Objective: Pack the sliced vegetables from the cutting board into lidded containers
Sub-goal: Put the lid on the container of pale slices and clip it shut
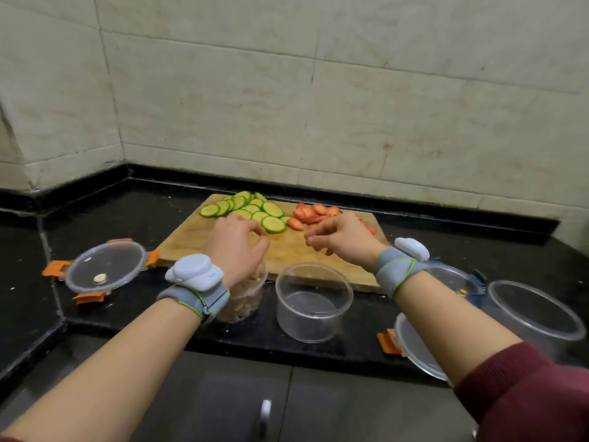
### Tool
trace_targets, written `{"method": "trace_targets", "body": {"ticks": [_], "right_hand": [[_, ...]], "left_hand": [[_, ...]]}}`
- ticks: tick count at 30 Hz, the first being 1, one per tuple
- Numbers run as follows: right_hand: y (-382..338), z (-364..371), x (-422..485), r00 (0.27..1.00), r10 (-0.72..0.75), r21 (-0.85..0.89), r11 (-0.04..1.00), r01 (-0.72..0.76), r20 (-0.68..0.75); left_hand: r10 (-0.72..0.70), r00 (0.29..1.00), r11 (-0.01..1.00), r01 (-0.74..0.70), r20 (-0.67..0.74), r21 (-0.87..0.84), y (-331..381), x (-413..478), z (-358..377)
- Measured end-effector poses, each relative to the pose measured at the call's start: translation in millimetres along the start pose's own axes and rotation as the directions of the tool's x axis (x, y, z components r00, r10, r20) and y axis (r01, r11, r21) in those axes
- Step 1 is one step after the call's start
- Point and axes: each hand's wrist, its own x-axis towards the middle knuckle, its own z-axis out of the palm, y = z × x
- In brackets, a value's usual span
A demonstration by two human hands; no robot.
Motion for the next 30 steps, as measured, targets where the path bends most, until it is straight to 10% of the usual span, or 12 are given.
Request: {"method": "trace_targets", "body": {"ticks": [16,23,30], "right_hand": [[171.3,-195.1,-40.6,0.867,0.426,-0.466,0.731,-0.499,-0.260],[212.0,-212.1,-33.8,0.771,0.599,-0.631,0.518,-0.578,-0.215],[215.9,-218.6,-24.2,0.807,0.530,-0.584,0.580,-0.568,-0.259]], "left_hand": [[0.225,0.771,0.950,-0.309,0.595,0.040,231.0,15.5,154.5],[0.154,0.745,0.943,-0.306,0.649,0.128,246.0,31.2,218.6],[0.159,0.777,0.911,-0.354,0.609,0.213,251.4,34.8,242.7]]}}
